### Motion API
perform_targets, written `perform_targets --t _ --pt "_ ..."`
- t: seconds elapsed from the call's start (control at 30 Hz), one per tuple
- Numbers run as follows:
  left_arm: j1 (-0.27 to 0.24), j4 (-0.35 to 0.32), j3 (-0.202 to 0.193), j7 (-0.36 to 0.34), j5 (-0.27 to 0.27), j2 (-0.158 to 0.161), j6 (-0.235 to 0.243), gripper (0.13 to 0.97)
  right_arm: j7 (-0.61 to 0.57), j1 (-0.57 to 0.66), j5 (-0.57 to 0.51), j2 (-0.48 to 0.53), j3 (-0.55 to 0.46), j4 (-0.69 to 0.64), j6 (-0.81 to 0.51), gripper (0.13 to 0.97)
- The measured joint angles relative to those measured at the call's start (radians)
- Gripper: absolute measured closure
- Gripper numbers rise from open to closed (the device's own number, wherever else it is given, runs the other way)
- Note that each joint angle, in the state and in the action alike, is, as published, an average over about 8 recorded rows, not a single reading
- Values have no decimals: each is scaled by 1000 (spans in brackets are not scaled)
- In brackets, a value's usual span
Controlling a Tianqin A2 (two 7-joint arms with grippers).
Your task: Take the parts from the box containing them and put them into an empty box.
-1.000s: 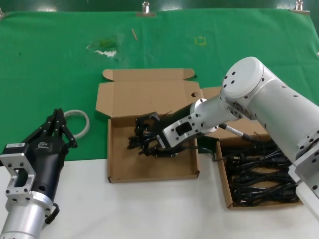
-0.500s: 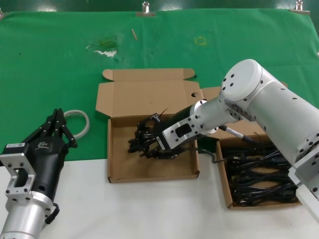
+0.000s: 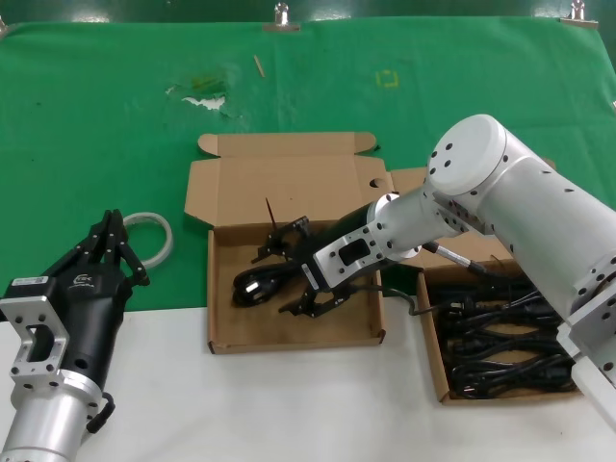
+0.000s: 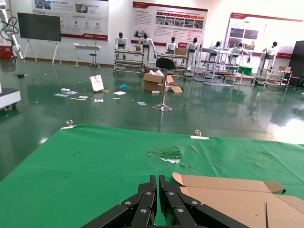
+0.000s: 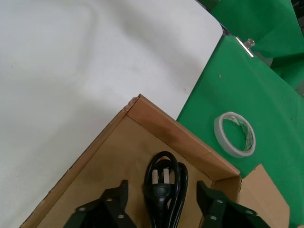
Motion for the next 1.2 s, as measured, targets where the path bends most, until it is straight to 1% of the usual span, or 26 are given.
perform_targets --t 0.27,0.4,0.5,0.67,0.7,0.8,0.97,1.07,1.1,1.2 --pt "0 0 0 0 0 0 0 935 0 0 0 0 0 0 0 479" --pt "0 0 0 0 0 0 0 931 0 0 0 0 0 0 0 479" --pt "0 0 0 0 0 0 0 931 0 0 0 0 0 0 0 411" --pt "0 0 0 0 0 0 0 887 0 0 0 0 0 0 0 297" --pt "0 0 0 0 0 0 0 879 1 -2 0 0 1 2 1 297" --pt "0 0 0 0 0 0 0 861 9 -13 4 3 8 15 11 253" --pt "0 0 0 0 0 0 0 776 45 -62 20 15 38 70 50 181" --pt "0 0 0 0 0 0 0 725 75 -102 33 25 63 115 82 168" --pt "0 0 0 0 0 0 0 725 85 -117 37 28 71 132 94 162" --pt "0 0 0 0 0 0 0 649 119 -162 52 39 99 183 131 143"
